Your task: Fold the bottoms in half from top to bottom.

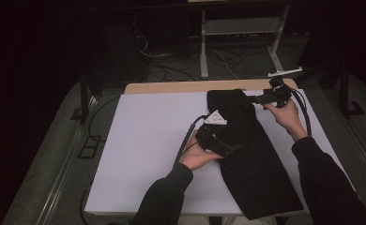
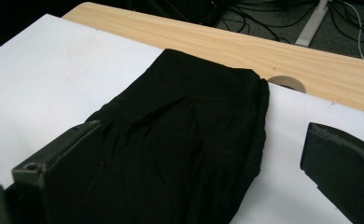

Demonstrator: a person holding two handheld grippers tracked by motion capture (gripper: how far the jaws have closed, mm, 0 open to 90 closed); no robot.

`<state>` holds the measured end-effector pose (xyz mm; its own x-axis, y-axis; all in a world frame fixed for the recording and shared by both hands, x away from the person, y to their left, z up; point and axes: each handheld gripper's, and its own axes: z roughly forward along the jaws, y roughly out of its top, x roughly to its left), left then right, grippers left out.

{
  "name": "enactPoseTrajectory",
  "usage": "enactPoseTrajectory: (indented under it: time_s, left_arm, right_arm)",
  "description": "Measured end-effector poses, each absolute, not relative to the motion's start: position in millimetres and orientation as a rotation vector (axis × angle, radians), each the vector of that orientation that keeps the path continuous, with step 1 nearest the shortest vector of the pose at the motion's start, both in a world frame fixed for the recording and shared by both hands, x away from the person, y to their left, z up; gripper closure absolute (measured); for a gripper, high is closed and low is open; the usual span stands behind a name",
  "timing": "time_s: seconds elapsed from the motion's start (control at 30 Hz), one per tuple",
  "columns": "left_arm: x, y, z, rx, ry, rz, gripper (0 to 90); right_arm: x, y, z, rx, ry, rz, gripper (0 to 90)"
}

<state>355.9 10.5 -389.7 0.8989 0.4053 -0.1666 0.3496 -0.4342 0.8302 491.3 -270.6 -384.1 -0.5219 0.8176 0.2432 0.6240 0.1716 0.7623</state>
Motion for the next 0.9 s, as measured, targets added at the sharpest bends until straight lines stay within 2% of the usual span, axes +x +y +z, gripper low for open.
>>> enactPoseTrajectory:
  time_s: [0.9]
  left_arm:
    - [394,48,-369,2.092,0.609,0.199,0.0]
  right_arm:
    - [475,-273,-388,1.368,2.186,1.320,0.0]
